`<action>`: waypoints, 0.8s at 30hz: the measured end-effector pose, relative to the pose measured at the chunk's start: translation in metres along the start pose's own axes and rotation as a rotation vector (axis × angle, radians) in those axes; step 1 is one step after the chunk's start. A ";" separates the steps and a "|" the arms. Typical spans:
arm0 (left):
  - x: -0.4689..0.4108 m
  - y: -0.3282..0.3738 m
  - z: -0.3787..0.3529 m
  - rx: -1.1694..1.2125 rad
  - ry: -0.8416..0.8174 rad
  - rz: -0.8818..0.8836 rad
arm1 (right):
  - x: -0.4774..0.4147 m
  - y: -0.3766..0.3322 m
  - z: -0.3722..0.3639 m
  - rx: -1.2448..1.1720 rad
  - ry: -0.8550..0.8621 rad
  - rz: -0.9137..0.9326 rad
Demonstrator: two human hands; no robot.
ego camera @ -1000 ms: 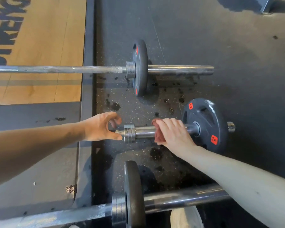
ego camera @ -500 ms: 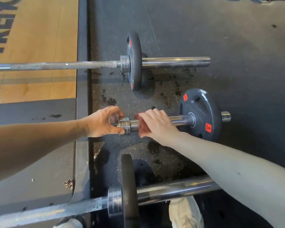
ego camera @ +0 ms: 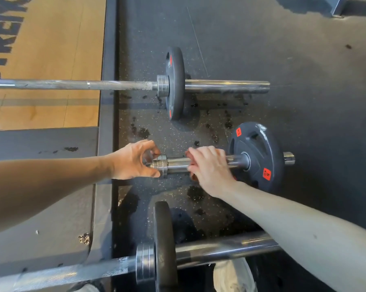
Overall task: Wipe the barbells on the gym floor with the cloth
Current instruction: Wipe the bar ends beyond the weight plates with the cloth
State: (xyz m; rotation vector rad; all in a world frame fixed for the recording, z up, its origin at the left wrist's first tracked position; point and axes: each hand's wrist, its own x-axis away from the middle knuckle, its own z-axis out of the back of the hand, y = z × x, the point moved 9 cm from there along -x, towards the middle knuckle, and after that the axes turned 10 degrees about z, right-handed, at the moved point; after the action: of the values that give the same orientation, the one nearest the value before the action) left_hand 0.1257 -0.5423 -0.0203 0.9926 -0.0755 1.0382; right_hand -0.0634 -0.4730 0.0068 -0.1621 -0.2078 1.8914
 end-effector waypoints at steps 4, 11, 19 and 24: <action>-0.001 0.004 0.003 -0.007 0.028 -0.024 | -0.030 -0.052 -0.020 0.027 -0.020 0.157; 0.003 0.009 -0.010 -0.289 0.103 -0.080 | 0.040 0.049 0.003 0.152 0.038 -0.003; -0.002 0.026 -0.021 -0.728 0.337 -0.241 | 0.048 0.057 0.002 0.023 0.178 -0.159; -0.017 0.024 -0.015 -0.568 0.188 -0.176 | 0.040 0.056 0.002 -0.045 0.187 -0.189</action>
State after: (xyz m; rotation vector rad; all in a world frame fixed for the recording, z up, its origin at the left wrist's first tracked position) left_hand 0.0930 -0.5398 -0.0212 0.3774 -0.1184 0.8724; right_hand -0.1287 -0.4533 -0.0039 -0.3363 -0.1331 1.6737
